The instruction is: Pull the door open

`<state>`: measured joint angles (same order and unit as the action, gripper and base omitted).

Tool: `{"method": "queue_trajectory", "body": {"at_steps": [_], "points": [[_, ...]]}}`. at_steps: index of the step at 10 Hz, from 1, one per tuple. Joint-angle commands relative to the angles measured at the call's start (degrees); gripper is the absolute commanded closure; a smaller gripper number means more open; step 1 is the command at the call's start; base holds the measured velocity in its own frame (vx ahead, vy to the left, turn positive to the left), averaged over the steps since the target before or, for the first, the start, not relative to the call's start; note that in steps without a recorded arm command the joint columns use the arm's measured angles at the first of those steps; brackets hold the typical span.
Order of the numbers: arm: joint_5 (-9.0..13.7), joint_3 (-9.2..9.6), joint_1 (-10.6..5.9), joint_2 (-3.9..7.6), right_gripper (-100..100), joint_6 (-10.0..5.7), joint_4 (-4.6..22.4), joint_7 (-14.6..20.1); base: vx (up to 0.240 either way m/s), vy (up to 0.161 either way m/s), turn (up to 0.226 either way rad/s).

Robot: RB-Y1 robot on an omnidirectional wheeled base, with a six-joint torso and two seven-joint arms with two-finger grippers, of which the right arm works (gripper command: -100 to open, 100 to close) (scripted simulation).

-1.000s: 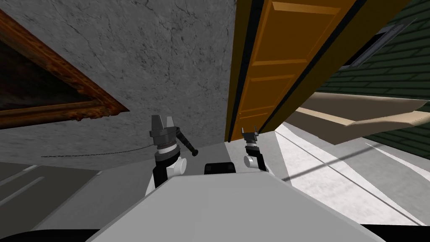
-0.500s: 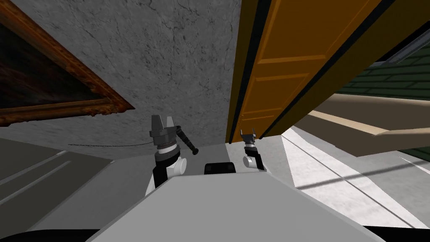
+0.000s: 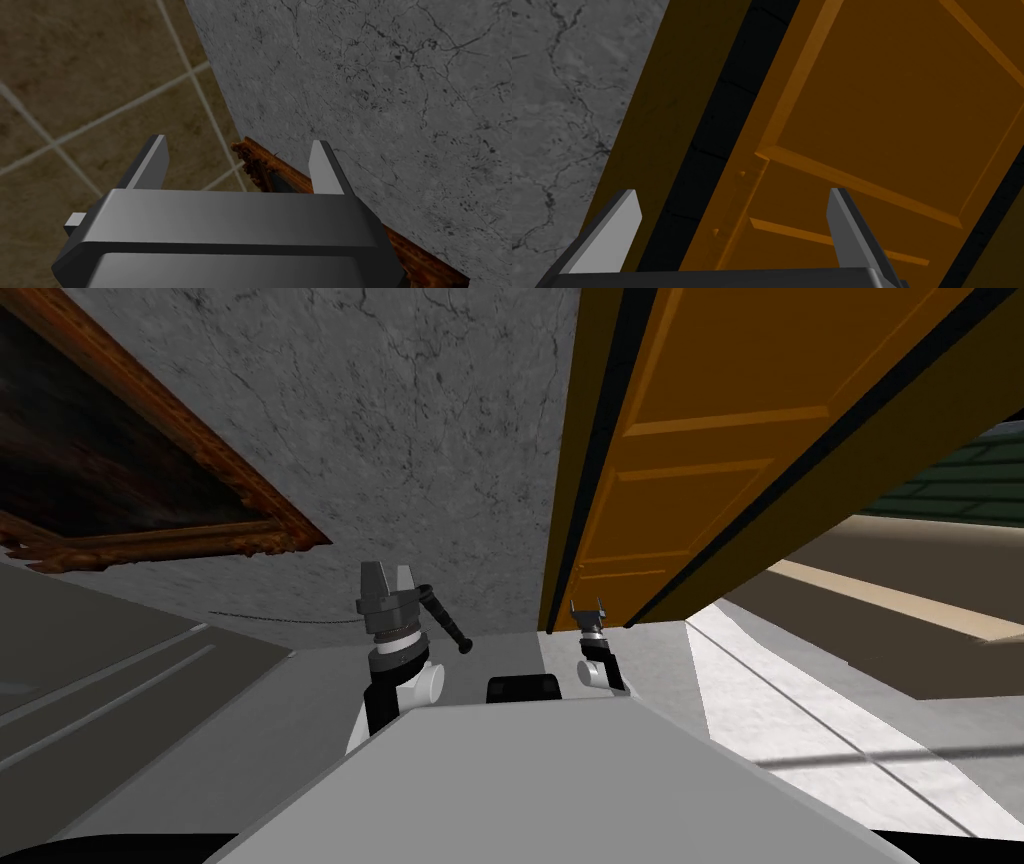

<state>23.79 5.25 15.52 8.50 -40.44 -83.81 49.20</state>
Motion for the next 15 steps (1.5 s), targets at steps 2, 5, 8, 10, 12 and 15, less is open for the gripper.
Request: {"method": "queue_trajectory", "body": {"at_steps": [2,5,8,10,12,15], "points": [[1.2,0.48,-1.22,0.56,-100,-1.01,4.2,2.9,0.030,-0.074,0.106],[3.5,1.23,-2.98,1.29,-100,-1.88,9.6,7.5,0.033,-0.129,0.187],[5.6,1.94,-4.64,1.97,-100,-2.70,14.7,11.7,0.025,-0.129,0.166],[6.3,2.16,-5.16,2.18,-100,-2.96,16.2,13.0,0.013,-0.080,0.064],[7.6,2.59,-6.17,2.58,-100,-3.45,19.3,15.6,0.014,-0.102,0.190],[8.7,2.97,-7.07,2.93,-100,-3.89,22.0,17.9,0.015,-0.096,0.076]]}}
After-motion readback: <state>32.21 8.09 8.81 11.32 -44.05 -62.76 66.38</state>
